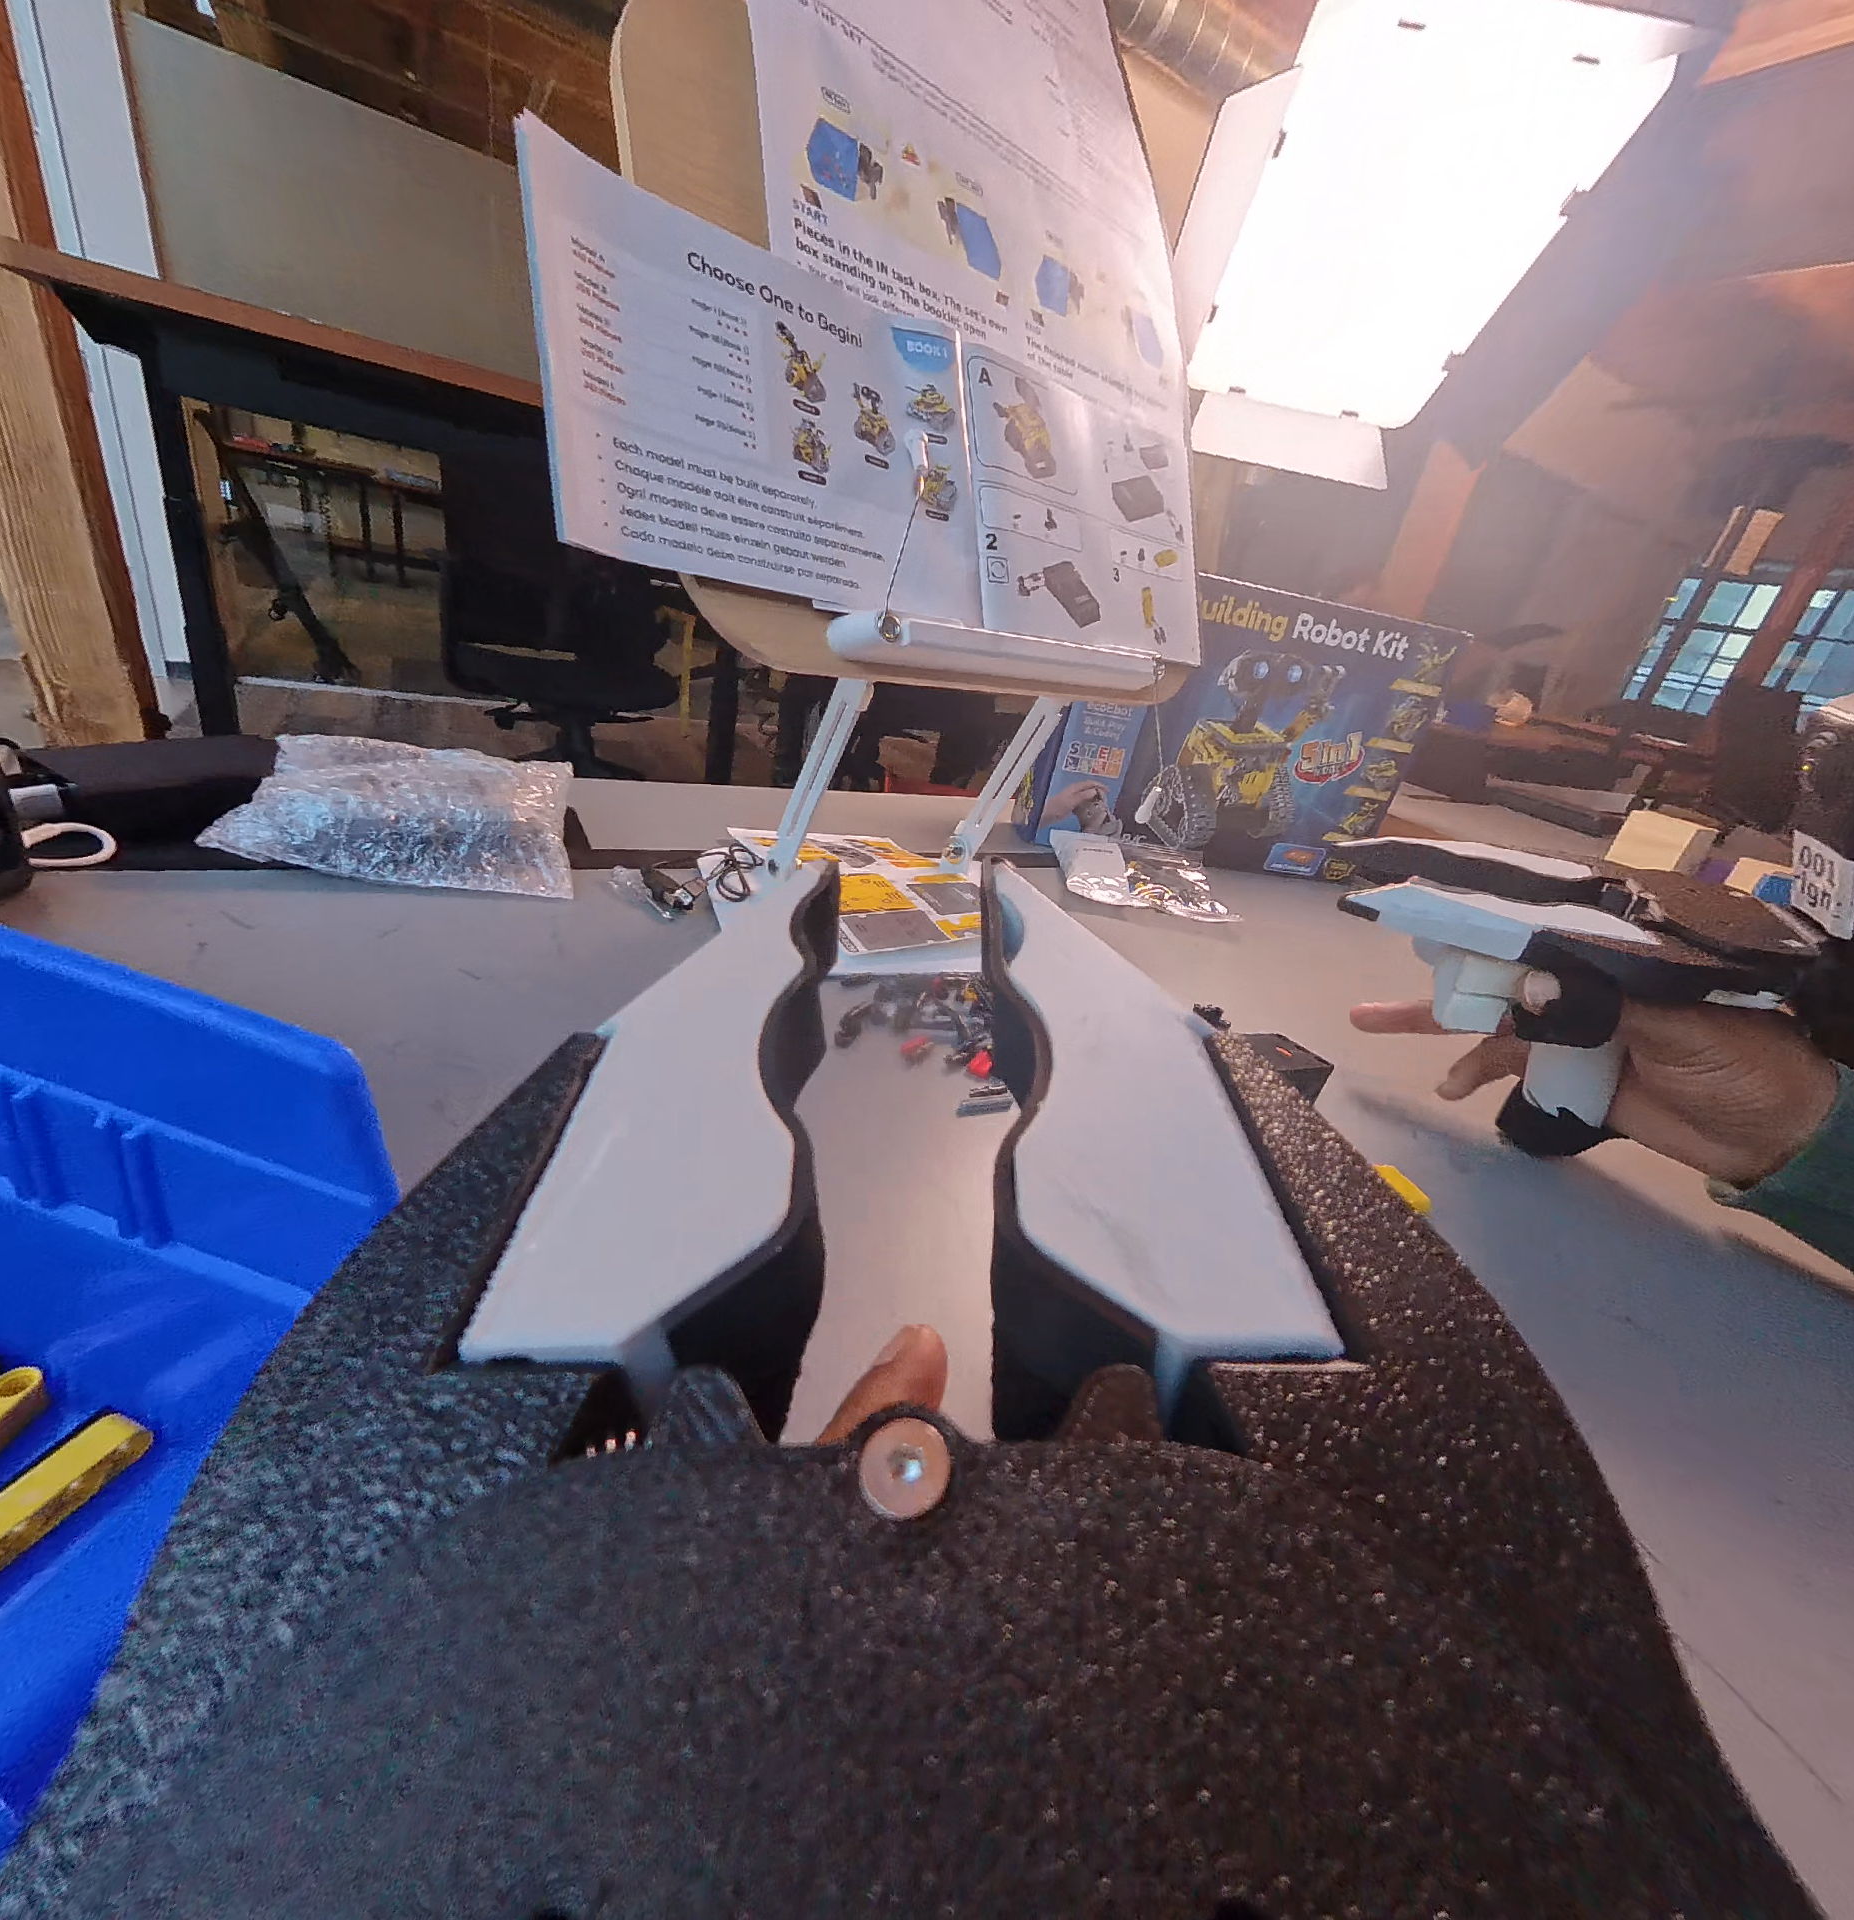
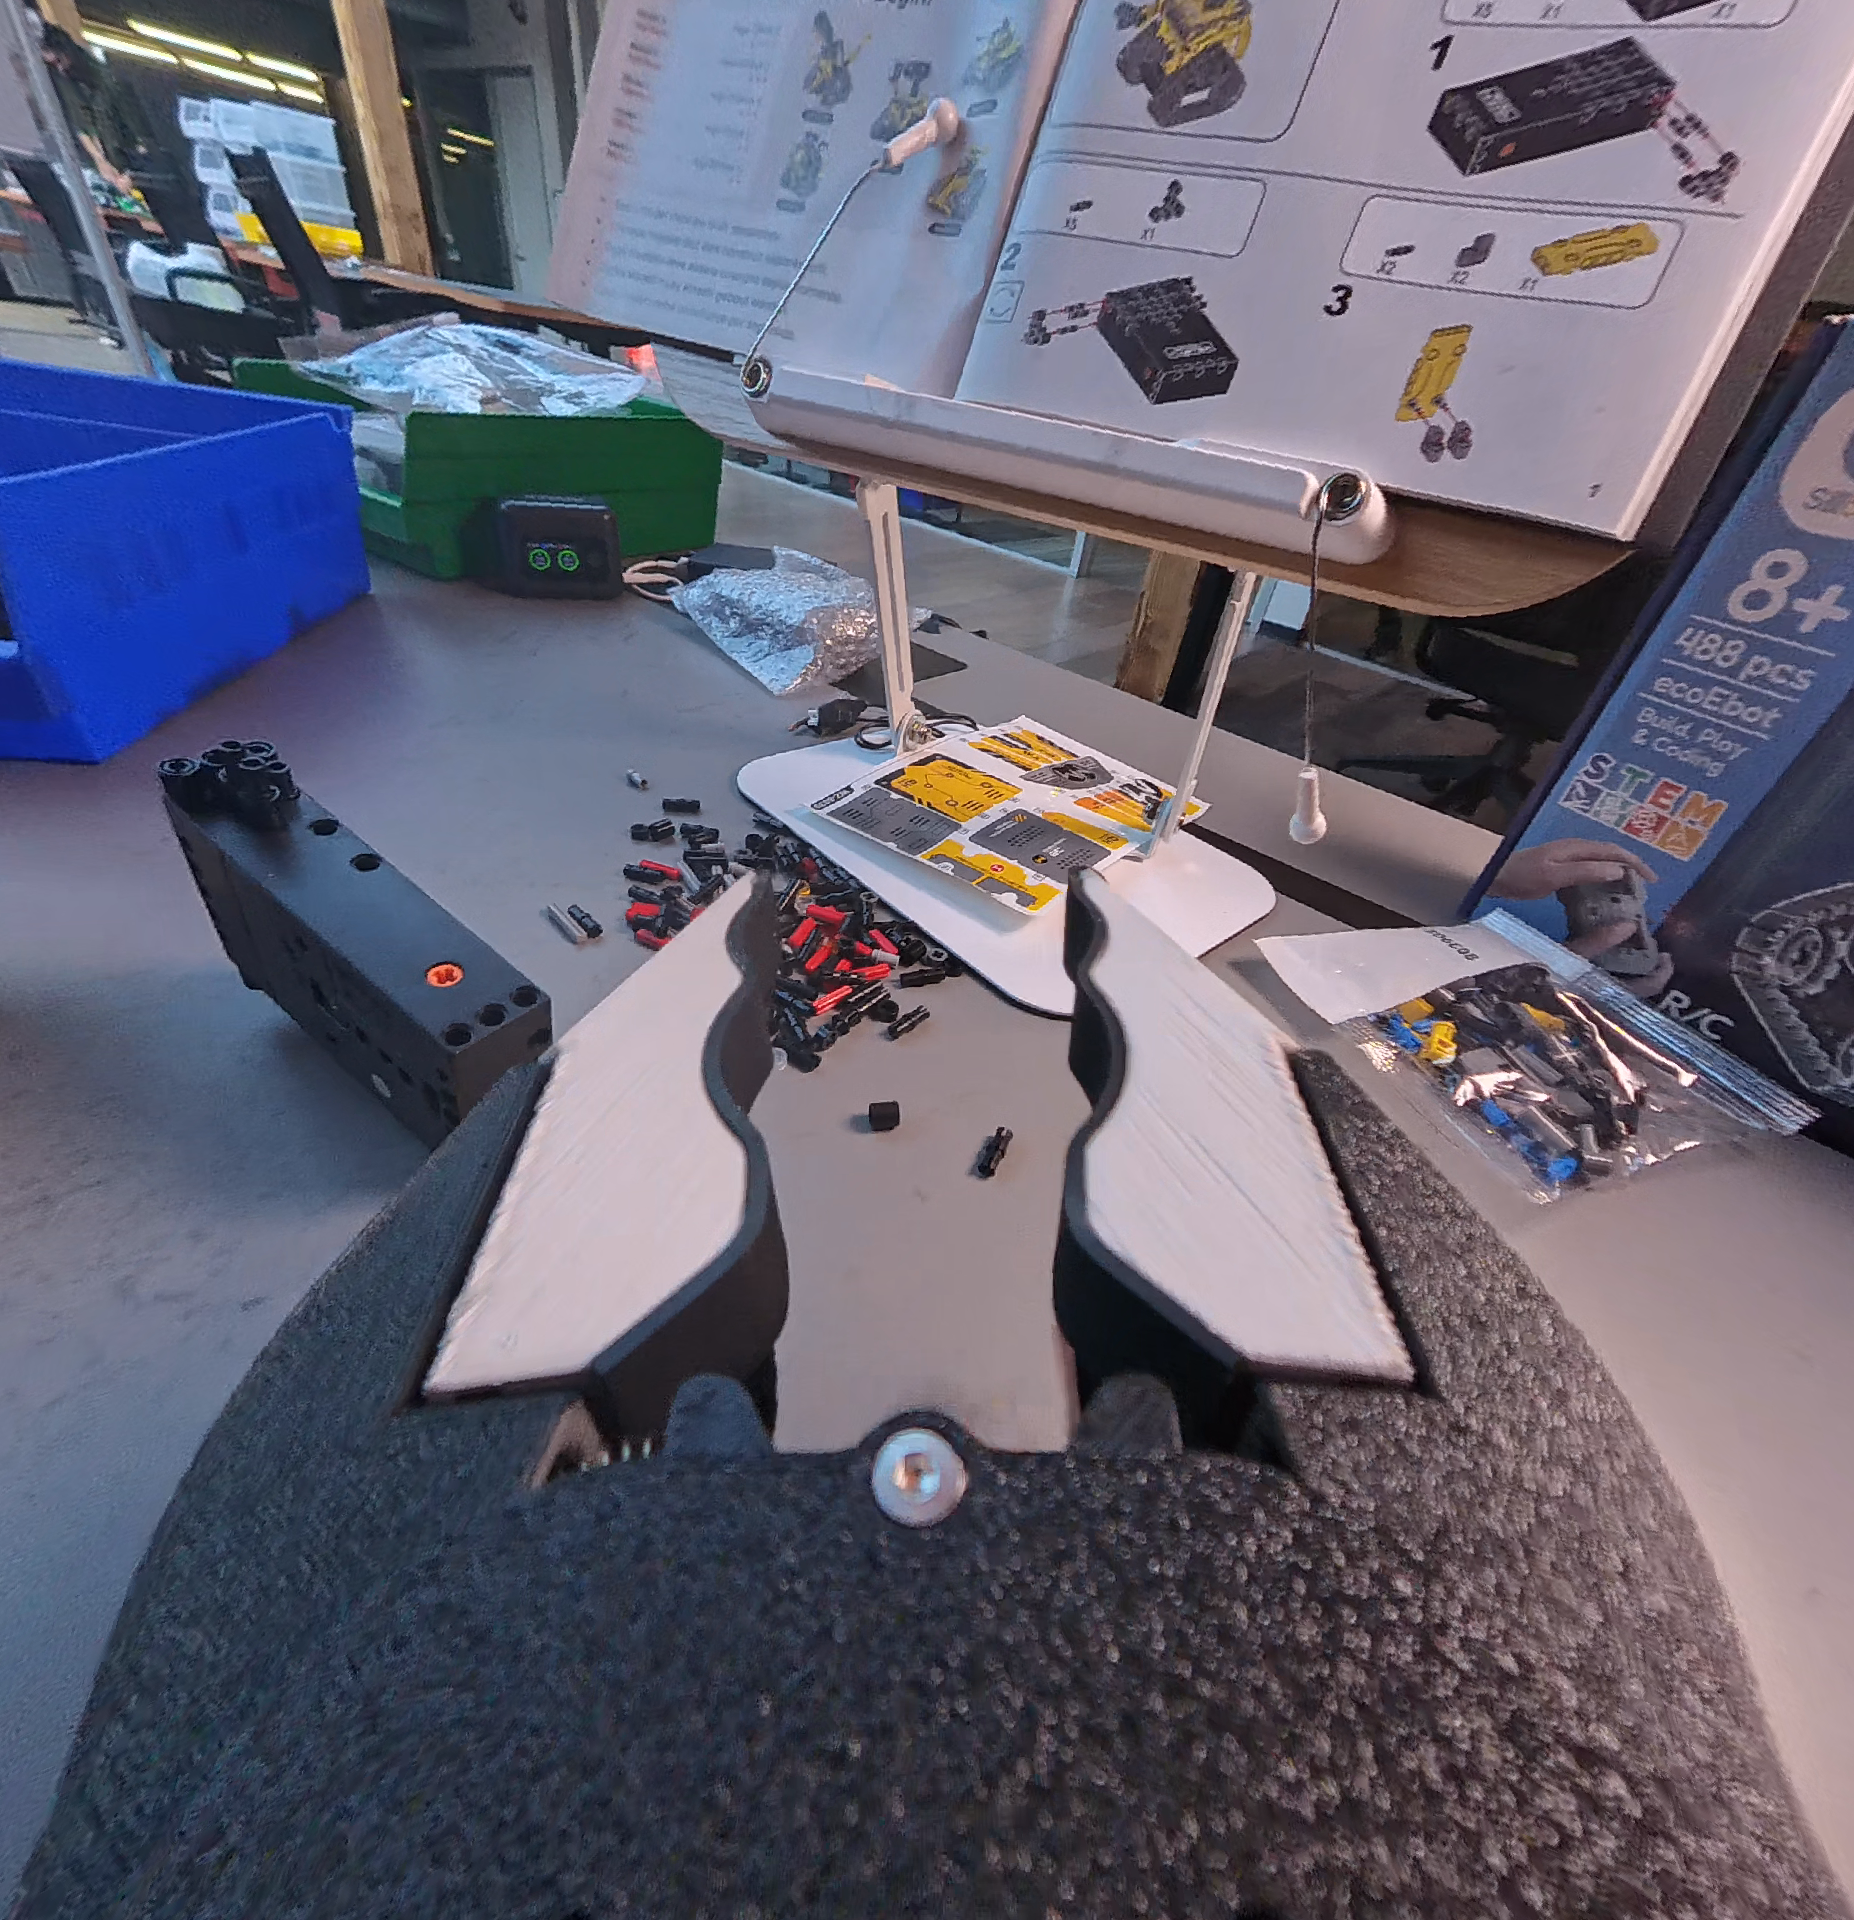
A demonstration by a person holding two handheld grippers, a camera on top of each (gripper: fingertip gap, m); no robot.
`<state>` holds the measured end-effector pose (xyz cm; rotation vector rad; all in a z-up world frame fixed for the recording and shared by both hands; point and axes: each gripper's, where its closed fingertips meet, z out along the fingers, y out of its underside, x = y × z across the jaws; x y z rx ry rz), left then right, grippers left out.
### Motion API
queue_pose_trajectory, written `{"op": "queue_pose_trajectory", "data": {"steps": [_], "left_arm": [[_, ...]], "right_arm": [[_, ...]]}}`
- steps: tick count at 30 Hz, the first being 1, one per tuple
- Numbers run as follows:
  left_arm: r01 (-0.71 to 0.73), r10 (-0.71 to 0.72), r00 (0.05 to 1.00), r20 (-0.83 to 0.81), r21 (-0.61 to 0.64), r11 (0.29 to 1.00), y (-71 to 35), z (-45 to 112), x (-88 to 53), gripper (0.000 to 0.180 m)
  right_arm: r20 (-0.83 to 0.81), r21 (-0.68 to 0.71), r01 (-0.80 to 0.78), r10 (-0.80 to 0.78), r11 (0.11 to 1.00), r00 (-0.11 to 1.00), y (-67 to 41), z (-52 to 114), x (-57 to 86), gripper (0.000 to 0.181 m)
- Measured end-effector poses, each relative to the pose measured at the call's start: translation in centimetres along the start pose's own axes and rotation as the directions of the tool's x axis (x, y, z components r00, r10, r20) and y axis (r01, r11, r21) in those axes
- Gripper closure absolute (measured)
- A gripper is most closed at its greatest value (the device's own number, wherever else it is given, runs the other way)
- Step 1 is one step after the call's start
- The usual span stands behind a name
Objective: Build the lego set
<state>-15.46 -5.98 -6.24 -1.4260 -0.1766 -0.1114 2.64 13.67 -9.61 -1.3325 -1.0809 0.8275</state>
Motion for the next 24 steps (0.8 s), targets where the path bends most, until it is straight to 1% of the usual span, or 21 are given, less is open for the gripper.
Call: {"op": "queue_pose_trajectory", "data": {"steps": [3, 5, 6, 8, 9, 12, 15, 17, 20, 24], "left_arm": [[-0.007, 0.007, 1.000, -0.011, -0.002, 1.000, 0.1, 0.1, -0.1, 0.156], [-0.022, 0.022, 1.000, -0.012, -0.009, 1.000, 0.3, 0.2, -0.2, 0.156], [-0.030, 0.030, 0.999, -0.014, -0.016, 0.999, 0.4, 0.2, -0.2, 0.157], [-0.059, 0.058, 0.998, -0.023, -0.035, 0.998, 0.7, 0.4, -0.1, 0.158], [-0.081, 0.080, 0.997, -0.023, -0.047, 0.996, 0.8, 0.4, -0.1, 0.158], [-0.128, 0.129, 0.992, 0.005, -0.100, 0.987, 1.7, 0.6, -0.5, 0.158], [-0.134, 0.136, 0.991, 0.001, -0.164, 0.977, 3.0, 1.3, -0.5, 0.154], [-0.158, 0.156, 0.987, -0.025, -0.187, 0.970, 3.5, 1.9, 0.0, 0.151], [-0.179, 0.168, 0.983, -0.067, -0.216, 0.960, 4.1, 2.4, 0.9, 0.140], [-0.192, 0.182, 0.981, -0.065, -0.223, 0.956, 4.2, 1.9, 1.0, 0.133]], "right_arm": [[0.053, -0.016, -0.028, 0.029, 0.999, 0.998, 0.3, 0.1, -0.8, 0.131], [0.083, -0.023, -0.015, 0.017, 1.000, 0.996, 0.4, 0.2, -1.3, 0.139], [0.105, -0.020, -0.007, 0.009, 1.000, 0.994, 0.4, 0.1, -1.7, 0.148], [0.125, -0.003, 0.015, -0.014, 1.000, 0.992, 0.2, 0.1, -2.2, 0.158], [0.126, 0.003, 0.026, -0.026, 1.000, 0.992, 0.1, 0.1, -2.3, 0.160], [0.131, -0.012, 0.049, -0.047, 0.999, 0.990, 0.4, 0.2, -2.6, 0.161], [0.134, -0.023, 0.061, -0.057, 0.998, 0.989, 0.6, 0.3, -2.8, 0.162], [0.125, -0.022, 0.060, -0.057, 0.998, 0.991, 0.5, 0.3, -2.6, 0.160], [0.105, -0.029, 0.064, -0.061, 0.998, 0.993, 0.6, 0.2, -2.3, 0.159], [0.078, -0.033, 0.072, -0.069, 0.997, 0.995, 0.7, 0.1, -2.0, 0.160]]}}
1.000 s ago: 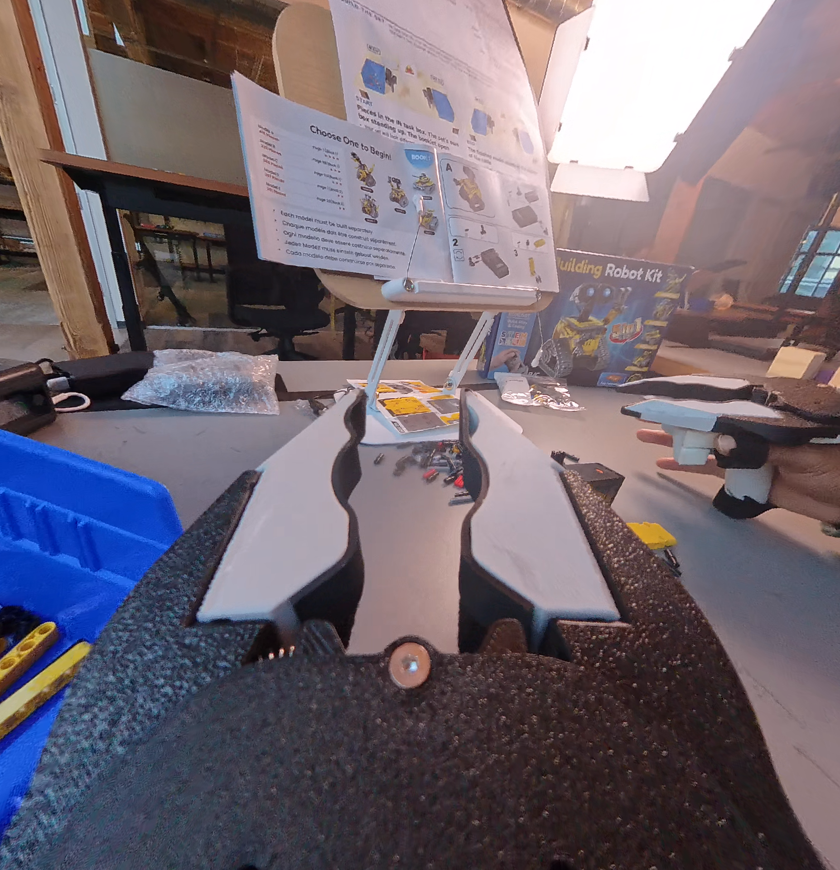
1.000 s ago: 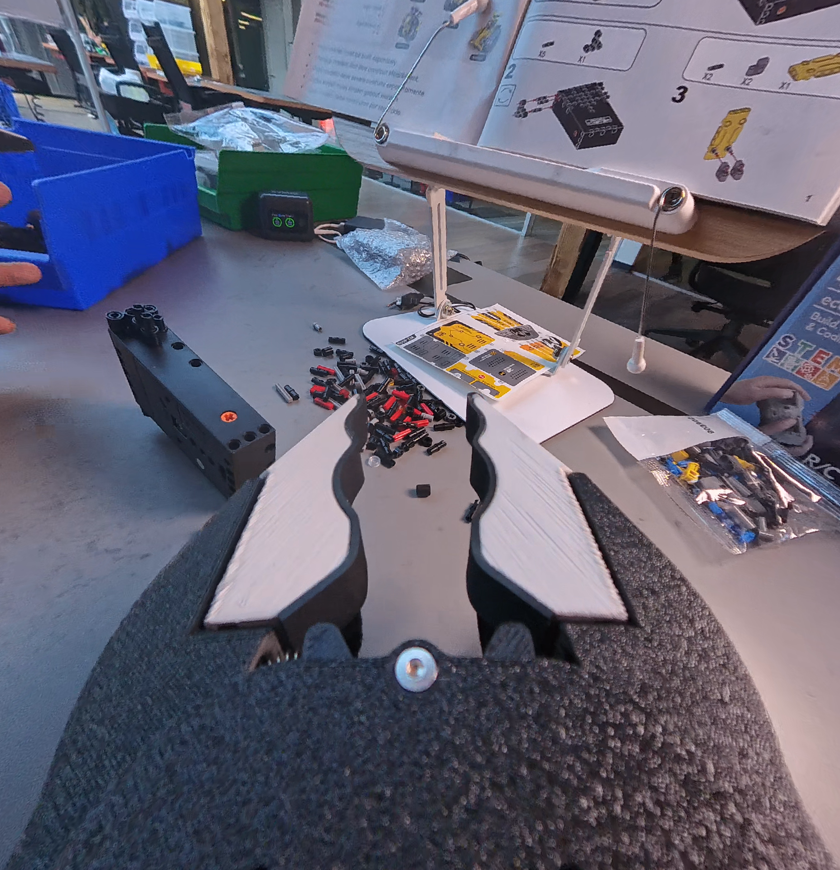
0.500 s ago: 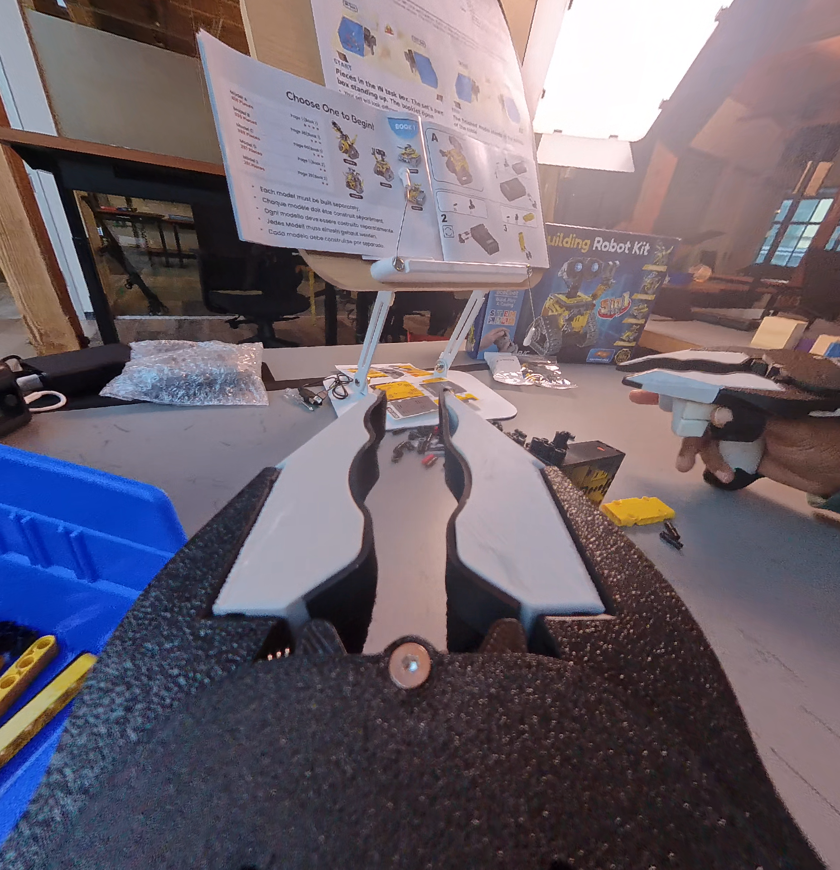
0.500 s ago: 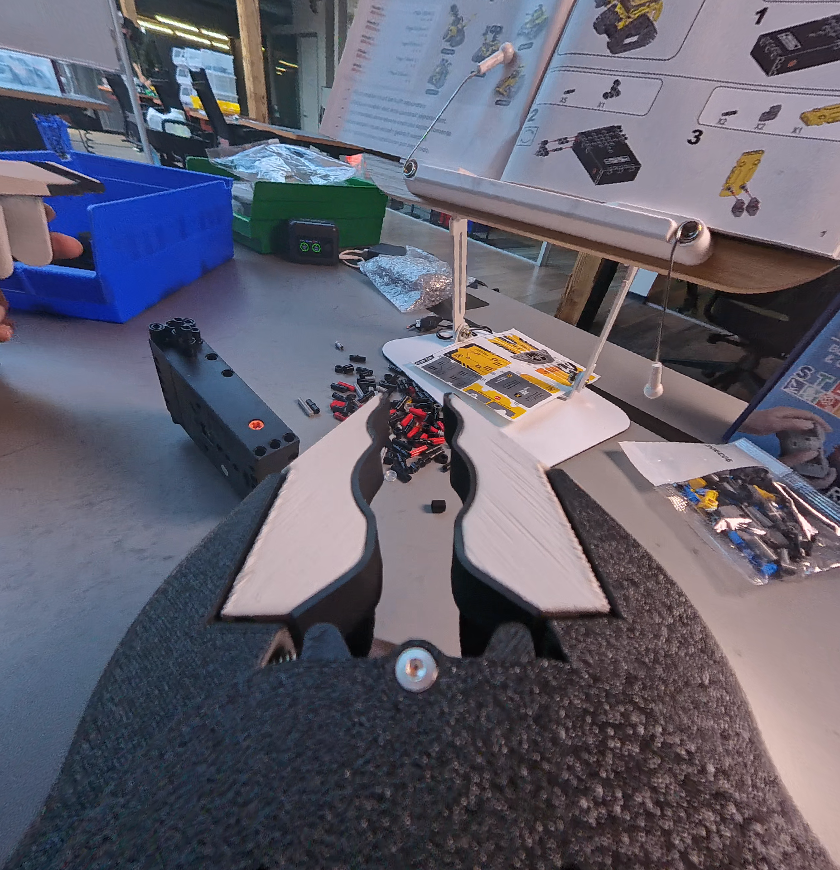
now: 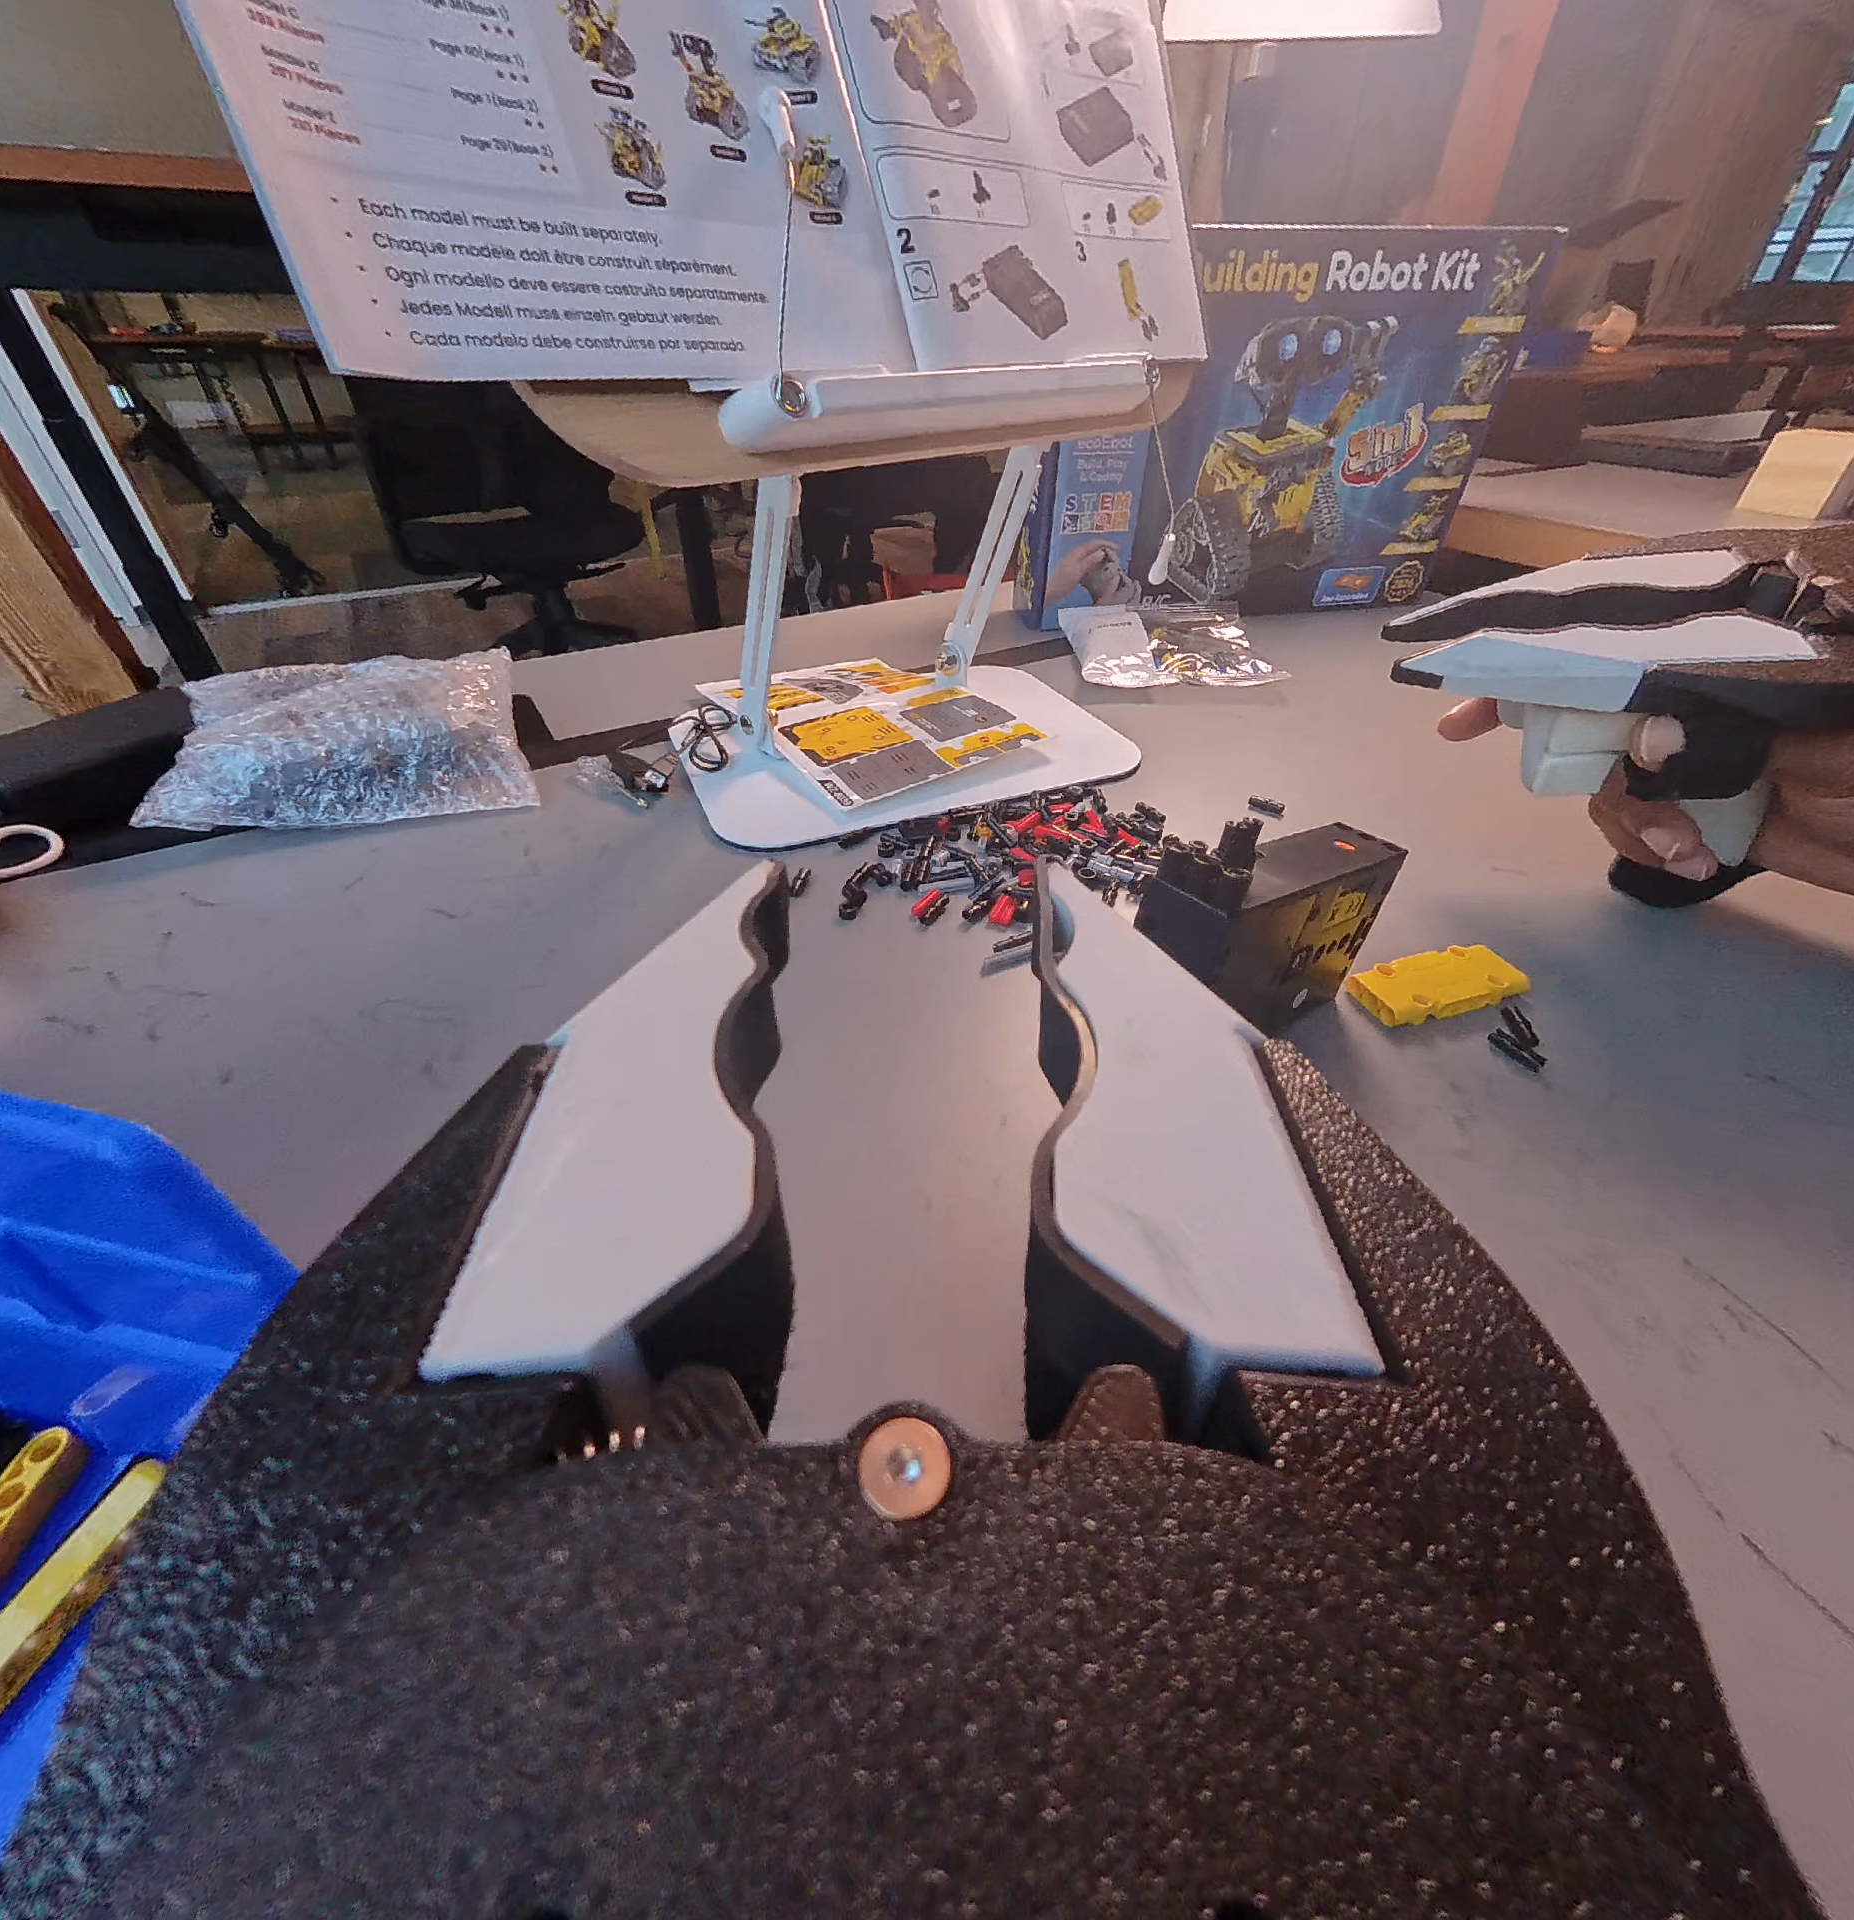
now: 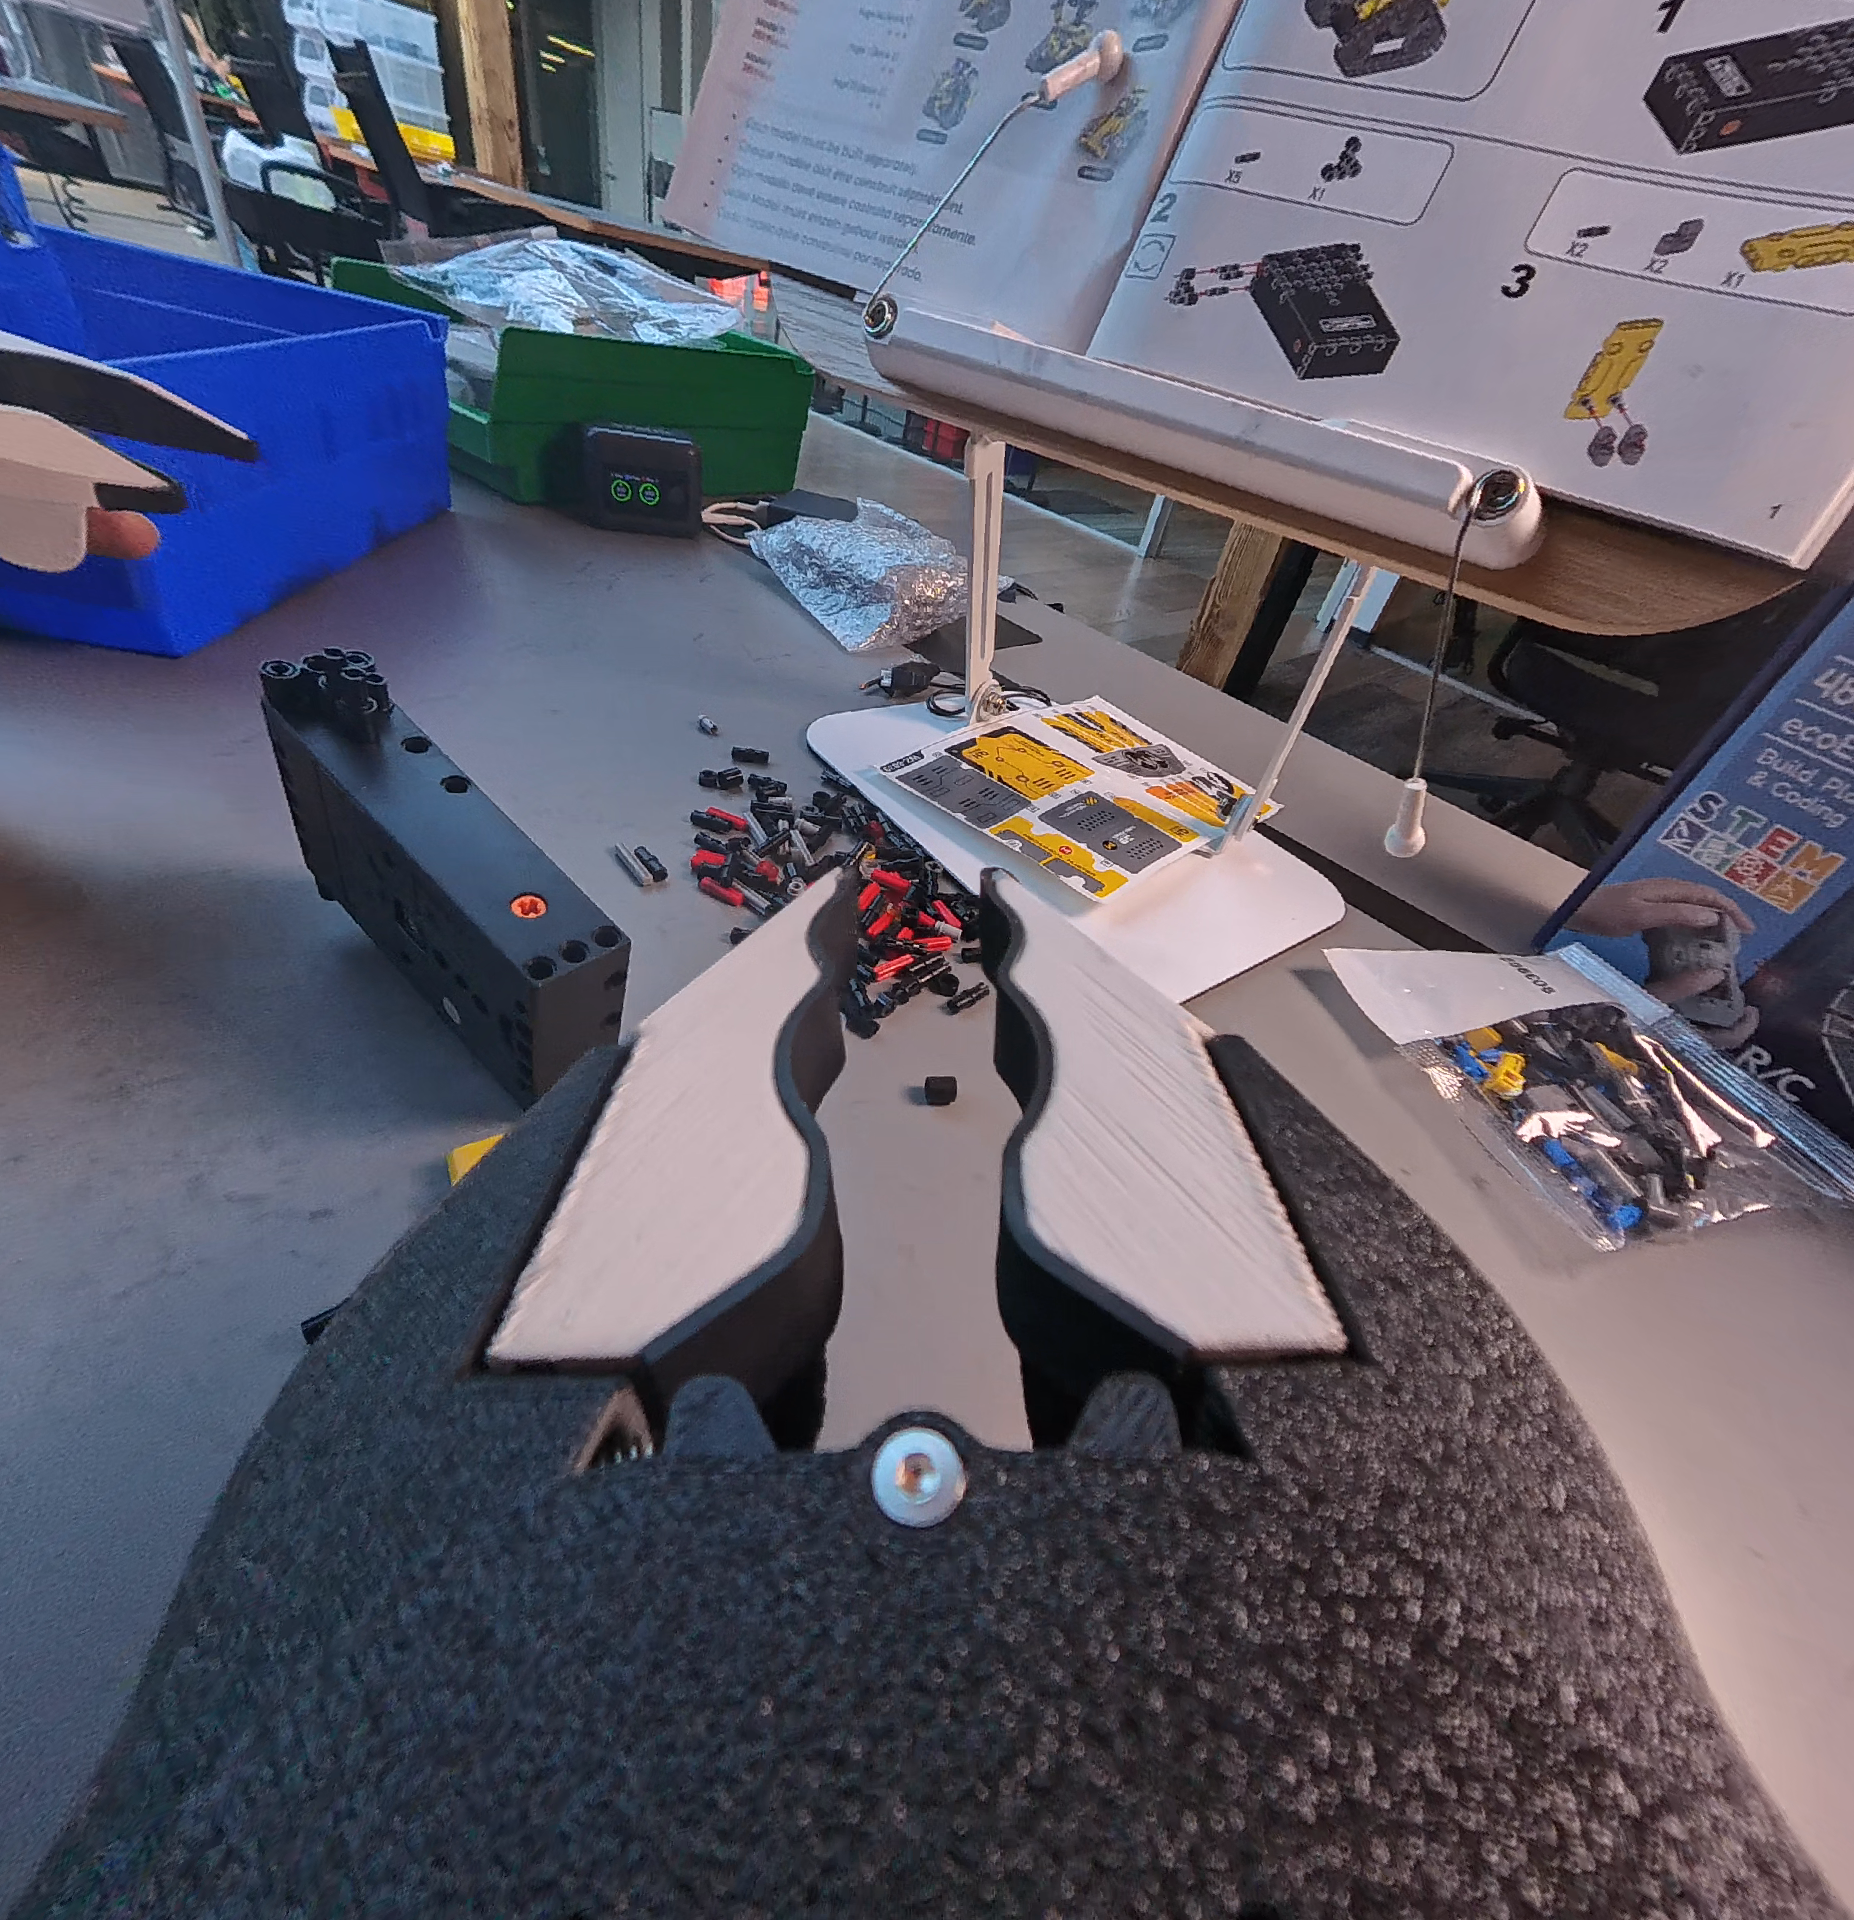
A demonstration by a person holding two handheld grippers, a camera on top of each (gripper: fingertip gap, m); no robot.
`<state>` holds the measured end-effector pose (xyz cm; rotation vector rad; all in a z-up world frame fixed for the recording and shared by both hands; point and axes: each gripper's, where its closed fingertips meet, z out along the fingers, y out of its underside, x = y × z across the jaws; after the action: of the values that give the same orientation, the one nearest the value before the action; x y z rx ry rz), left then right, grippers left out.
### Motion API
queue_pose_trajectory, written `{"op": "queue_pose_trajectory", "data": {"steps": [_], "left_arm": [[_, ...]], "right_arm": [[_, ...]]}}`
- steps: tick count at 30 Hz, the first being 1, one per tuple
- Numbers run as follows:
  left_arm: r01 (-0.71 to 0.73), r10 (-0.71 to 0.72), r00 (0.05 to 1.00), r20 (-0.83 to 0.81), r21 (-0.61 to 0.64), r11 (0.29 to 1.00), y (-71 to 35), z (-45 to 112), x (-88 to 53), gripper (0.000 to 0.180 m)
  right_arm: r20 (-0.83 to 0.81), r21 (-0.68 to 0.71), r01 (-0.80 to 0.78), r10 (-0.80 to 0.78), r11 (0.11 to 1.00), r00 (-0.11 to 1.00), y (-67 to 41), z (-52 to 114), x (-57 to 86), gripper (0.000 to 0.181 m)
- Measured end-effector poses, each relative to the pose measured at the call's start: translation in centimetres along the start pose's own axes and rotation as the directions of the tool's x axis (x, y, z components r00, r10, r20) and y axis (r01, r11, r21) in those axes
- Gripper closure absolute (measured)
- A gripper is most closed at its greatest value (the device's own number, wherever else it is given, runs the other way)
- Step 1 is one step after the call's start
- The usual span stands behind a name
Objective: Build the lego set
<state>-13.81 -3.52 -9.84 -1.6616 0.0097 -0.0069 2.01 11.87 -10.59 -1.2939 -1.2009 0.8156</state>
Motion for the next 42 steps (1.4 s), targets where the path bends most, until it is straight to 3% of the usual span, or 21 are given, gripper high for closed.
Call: {"op": "queue_pose_trajectory", "data": {"steps": [25, 35, 42], "left_arm": [[0.040, -0.040, 0.999, 0.000, 0.033, 0.999, -0.9, -1.6, -0.1, 0.139], [-0.012, 0.013, 0.993, 0.115, -0.008, 1.000, -2.5, 2.9, -3.5, 0.148], [-0.010, 0.012, 0.998, 0.062, -0.036, 0.999, -0.5, 3.4, -2.6, 0.148]], "right_arm": [[-0.069, -0.027, 0.026, -0.027, 0.999, 0.997, 0.3, 0.3, 0.4, 0.159], [-0.051, -0.023, 0.005, -0.006, 1.000, 0.999, 0.2, 0.2, 0.4, 0.160], [-0.261, -0.059, -0.062, 0.045, 0.996, 0.964, 1.2, -0.7, 4.9, 0.162]]}}
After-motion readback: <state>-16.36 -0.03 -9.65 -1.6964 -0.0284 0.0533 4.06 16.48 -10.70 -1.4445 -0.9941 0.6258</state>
